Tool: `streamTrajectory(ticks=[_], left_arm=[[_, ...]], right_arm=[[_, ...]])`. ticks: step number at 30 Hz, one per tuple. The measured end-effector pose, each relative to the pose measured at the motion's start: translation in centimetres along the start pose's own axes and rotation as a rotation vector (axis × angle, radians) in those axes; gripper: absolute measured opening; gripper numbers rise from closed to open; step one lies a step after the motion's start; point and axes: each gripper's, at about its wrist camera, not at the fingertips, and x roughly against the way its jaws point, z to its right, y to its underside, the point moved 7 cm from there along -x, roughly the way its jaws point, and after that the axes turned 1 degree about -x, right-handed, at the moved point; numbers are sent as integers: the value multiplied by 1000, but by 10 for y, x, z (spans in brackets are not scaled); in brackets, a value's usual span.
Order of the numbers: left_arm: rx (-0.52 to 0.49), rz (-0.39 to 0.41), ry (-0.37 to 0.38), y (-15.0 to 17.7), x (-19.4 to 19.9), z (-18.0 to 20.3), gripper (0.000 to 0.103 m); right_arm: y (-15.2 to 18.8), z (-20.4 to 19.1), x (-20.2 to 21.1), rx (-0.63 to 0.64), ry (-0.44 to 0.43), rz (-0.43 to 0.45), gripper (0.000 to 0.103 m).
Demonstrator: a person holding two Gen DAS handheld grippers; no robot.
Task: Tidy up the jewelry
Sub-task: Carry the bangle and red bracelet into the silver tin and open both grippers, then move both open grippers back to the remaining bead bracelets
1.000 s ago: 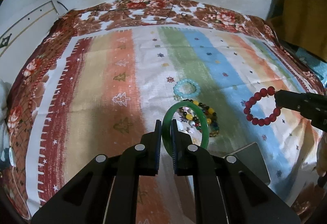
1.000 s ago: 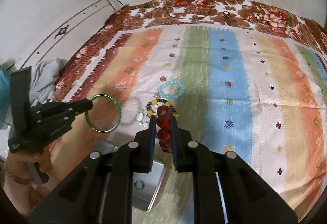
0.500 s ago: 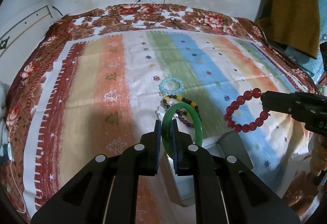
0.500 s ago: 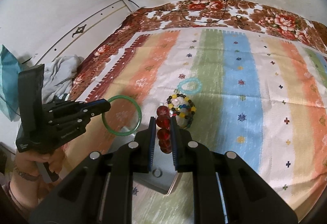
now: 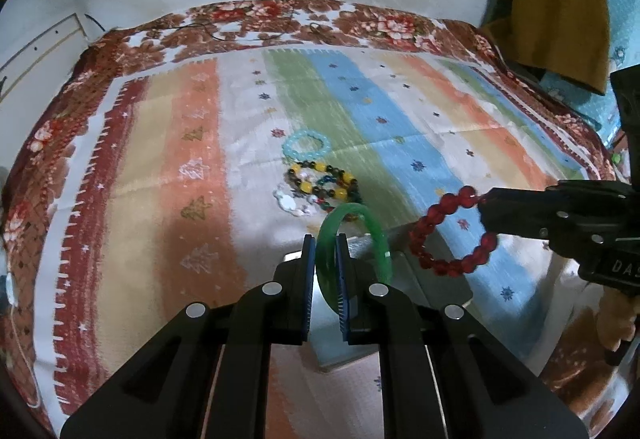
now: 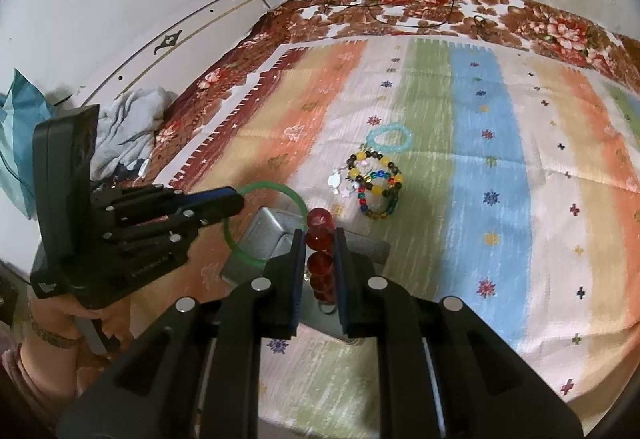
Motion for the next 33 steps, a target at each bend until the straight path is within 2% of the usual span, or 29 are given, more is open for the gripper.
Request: streamTrajectory(ticks=[2, 3, 4, 5, 6, 7, 12, 14, 16, 29, 31, 33], left_arm=[[12, -1, 23, 1, -2, 1, 16], [17, 2, 15, 0, -2, 0, 23], [19, 6, 9, 0, -2, -2, 29], [26, 13, 5, -1, -1, -5, 30], [36, 16, 2, -2, -1, -7, 33], [49, 18, -7, -3, -1, -12, 35], [85, 4, -31, -2, -5, -28, 36], [89, 4, -37, -3, -6, -31, 38], [94, 1, -41, -4, -7, -34, 38], [97, -41, -53, -10, -28, -45, 42], [93, -50, -58, -12, -32, -47, 46], [90, -62, -61, -14, -38, -51, 48]], right_arm=[[-1, 2, 1, -22, -25, 7, 16], [-3, 4, 2, -29, -24, 19, 16], [-5, 8, 3, -39, -13, 28, 21], [-6, 11, 3, -48, -2, 31, 26], [-6, 16, 2, -62, 12, 30, 37], [-7, 20, 1, -74, 23, 26, 41], [-7, 33, -6, -119, 37, 3, 42], [-8, 36, -9, -123, 42, 1, 48], [-10, 37, -11, -125, 45, -2, 48], [-17, 53, -35, -155, 69, -54, 54], [-16, 58, -38, -180, 69, -61, 64], [-16, 60, -41, -197, 66, -67, 64]])
